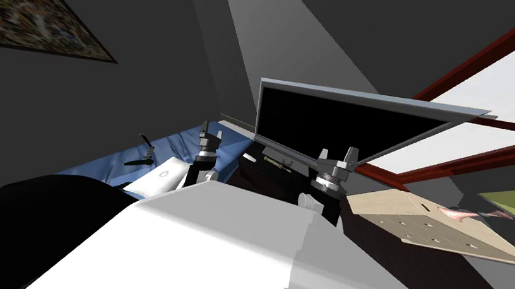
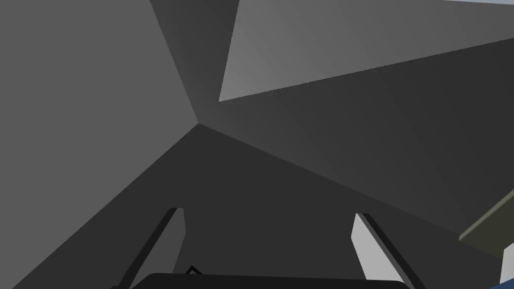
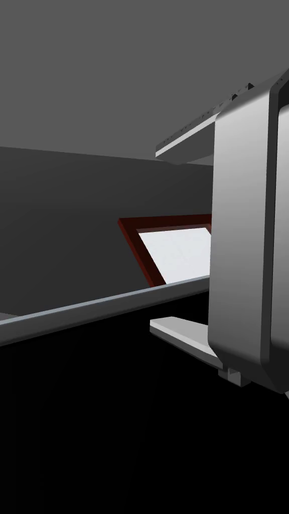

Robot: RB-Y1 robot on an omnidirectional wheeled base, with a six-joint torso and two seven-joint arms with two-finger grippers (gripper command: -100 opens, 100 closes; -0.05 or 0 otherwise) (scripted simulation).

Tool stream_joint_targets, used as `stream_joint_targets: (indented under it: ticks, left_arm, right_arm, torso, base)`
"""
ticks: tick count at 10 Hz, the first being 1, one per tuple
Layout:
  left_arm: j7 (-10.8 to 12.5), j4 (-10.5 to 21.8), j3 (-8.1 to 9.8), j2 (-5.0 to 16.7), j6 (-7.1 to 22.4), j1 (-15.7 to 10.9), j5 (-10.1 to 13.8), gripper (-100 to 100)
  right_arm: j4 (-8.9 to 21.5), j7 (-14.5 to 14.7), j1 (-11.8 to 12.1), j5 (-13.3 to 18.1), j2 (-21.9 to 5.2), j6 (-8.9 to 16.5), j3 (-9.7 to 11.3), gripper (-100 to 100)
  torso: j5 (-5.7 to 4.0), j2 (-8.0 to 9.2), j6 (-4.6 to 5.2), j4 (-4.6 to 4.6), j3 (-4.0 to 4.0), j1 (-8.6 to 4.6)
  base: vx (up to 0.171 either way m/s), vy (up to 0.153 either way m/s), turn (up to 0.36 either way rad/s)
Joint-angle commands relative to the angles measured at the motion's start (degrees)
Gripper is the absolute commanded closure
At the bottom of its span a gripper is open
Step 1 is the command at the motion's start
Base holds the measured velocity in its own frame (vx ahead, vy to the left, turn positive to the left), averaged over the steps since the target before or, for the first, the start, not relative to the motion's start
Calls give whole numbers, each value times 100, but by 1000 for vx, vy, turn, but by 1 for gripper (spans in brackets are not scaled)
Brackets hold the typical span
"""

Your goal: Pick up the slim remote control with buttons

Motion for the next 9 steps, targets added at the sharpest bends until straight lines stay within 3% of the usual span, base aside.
stream_joint_targets:
  ticks: [1,6,9]
  left_arm:
    - [52,60,81,263,116,-82,30,-100]
    - [295,412,427,718,688,-473,173,-100]
    - [513,806,705,896,1161,-818,298,-100]
  right_arm:
    - [0,0,0,0,0,0,0,0]
    - [0,0,0,0,-2,0,-1,0]
    - [0,0,-1,0,-2,0,-1,0]
  torso:
    - [0,0,0,0,0,0]
    - [15,3,1,1,2,66]
    - [17,8,2,1,4,74]
  base:
    - [6,48,-114]
    - [-17,140,-187]
    - [-36,179,-322]
